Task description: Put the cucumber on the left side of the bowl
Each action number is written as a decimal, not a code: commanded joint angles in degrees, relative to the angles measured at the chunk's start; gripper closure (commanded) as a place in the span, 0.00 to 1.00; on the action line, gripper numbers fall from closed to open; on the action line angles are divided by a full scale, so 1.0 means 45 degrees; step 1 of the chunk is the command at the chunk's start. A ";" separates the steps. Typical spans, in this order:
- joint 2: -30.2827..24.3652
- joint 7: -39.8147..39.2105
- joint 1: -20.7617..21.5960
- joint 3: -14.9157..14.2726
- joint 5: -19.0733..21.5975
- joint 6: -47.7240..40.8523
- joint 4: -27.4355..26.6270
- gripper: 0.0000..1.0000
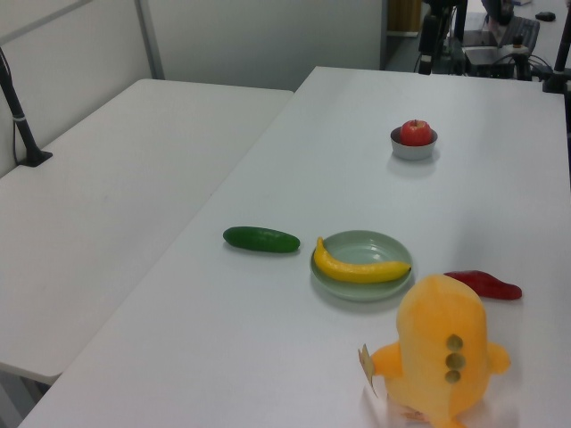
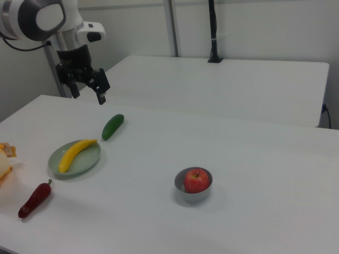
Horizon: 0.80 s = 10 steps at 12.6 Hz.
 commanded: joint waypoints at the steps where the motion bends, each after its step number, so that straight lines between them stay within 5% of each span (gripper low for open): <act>1: -0.0194 0.0156 -0.0027 0.0117 -0.0129 0.0241 -0.0241 0.00; 8: -0.0233 0.0098 0.0149 0.0156 -0.0129 0.0106 -0.0571 0.00; 10: -0.0233 -0.0194 0.0149 0.0758 -0.0109 -0.0265 -0.0963 0.00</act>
